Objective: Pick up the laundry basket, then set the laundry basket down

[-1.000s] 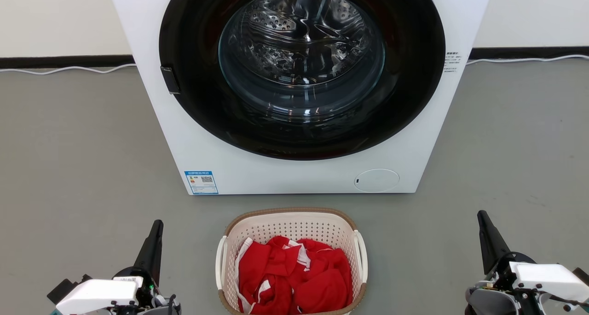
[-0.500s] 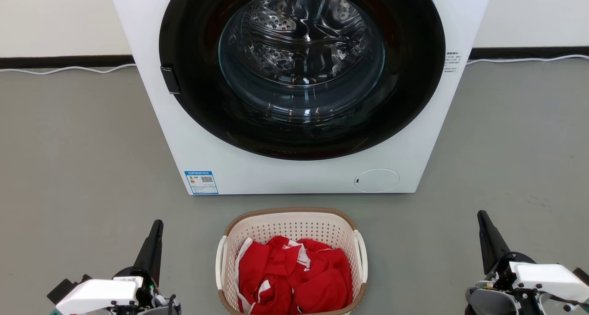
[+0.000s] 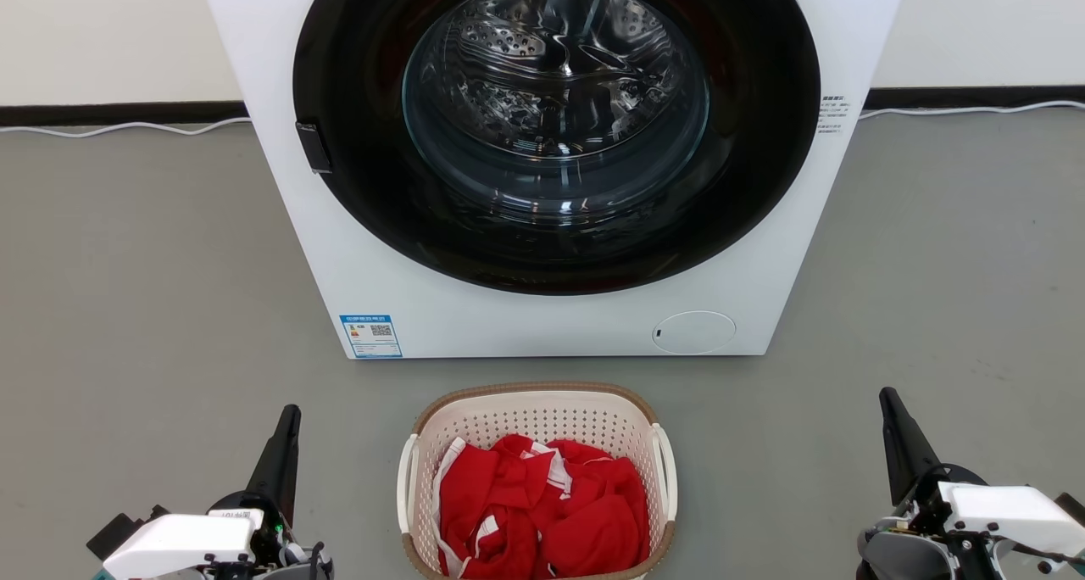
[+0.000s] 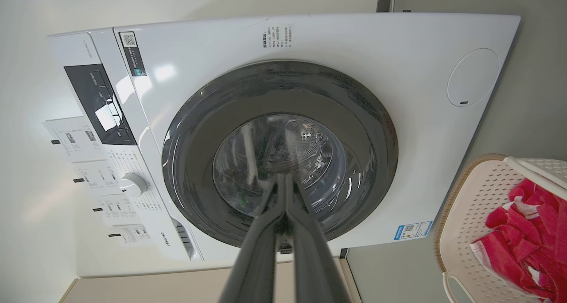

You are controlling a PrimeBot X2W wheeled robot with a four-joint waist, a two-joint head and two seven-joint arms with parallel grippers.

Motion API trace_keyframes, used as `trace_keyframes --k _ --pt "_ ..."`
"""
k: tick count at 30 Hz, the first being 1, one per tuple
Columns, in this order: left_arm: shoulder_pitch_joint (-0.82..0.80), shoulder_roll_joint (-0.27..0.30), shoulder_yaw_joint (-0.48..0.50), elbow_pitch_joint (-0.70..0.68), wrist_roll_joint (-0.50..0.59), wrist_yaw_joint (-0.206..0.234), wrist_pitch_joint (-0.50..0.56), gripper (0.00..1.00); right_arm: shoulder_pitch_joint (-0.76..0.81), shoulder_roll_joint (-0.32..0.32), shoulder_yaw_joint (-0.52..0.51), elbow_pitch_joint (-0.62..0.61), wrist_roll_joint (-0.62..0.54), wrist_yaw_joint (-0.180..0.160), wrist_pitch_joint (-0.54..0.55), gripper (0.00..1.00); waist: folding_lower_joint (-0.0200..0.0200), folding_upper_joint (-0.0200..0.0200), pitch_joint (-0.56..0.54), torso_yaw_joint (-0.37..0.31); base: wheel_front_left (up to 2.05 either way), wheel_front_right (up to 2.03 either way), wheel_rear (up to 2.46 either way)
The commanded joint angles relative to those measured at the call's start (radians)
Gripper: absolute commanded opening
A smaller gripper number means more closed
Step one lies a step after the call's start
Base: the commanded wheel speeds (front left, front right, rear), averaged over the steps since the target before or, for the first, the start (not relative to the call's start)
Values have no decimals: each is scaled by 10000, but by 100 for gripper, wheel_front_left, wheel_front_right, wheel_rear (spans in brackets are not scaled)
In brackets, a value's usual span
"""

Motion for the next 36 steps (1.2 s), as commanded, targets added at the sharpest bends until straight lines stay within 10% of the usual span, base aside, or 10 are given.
trace_keyframes --k 1,36 --pt "-560 100 315 -293 -49 -61 62 0 -404 -98 189 -311 65 0 104 0 0 -1 0 0 0 0 0" --pt "-559 100 314 -293 -50 -61 61 0 -404 -98 189 -311 65 0 104 0 -1 -1 0 0 0 0 0"
